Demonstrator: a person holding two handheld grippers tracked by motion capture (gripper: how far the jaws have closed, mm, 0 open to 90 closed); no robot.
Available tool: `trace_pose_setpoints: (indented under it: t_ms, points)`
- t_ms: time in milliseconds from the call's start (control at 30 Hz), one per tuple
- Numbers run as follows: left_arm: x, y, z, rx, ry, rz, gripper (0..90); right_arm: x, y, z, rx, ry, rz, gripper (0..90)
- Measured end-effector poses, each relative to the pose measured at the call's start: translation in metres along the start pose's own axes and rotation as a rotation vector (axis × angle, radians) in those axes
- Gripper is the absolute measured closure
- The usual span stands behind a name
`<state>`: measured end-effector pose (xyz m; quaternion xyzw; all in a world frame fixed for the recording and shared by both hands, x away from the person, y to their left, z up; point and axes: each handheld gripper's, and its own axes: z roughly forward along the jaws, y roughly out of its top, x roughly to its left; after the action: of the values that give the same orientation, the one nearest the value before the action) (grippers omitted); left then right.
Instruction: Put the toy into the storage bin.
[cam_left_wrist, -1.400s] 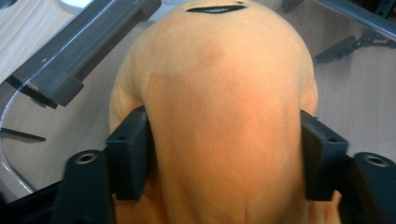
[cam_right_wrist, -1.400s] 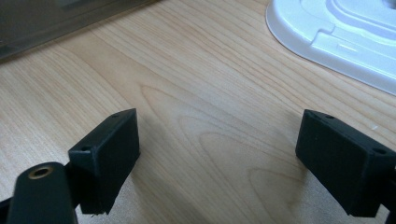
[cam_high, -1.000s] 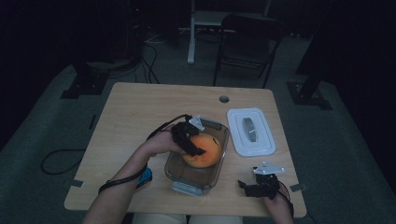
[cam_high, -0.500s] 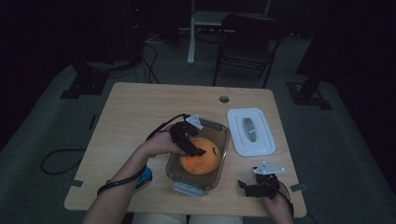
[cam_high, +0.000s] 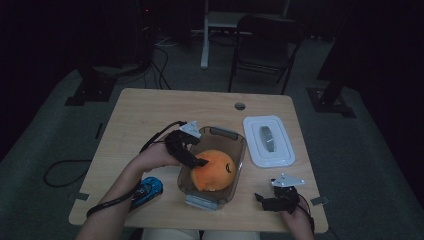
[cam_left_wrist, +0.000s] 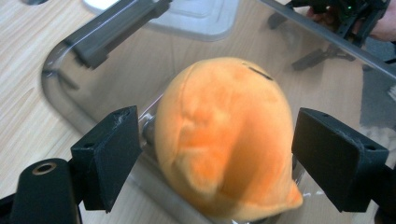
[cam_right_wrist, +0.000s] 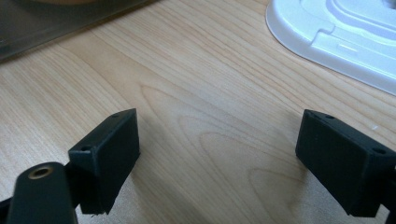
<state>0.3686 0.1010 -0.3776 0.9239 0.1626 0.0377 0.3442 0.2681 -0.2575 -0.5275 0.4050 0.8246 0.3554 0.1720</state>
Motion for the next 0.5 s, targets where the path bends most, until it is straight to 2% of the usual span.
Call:
trace_pose_setpoints:
  t_ms: [300, 500]
  points:
    - [-0.001, -0.017, -0.028, -0.023, 0.042, -0.02, 16.5, 0.0, 0.0, 0.0, 0.0, 0.0, 0.0, 13.1]
    - [0.002, -0.031, -0.038, -0.04, 0.055, -0.049, 16.5, 0.0, 0.0, 0.0, 0.0, 0.0, 0.0, 13.1]
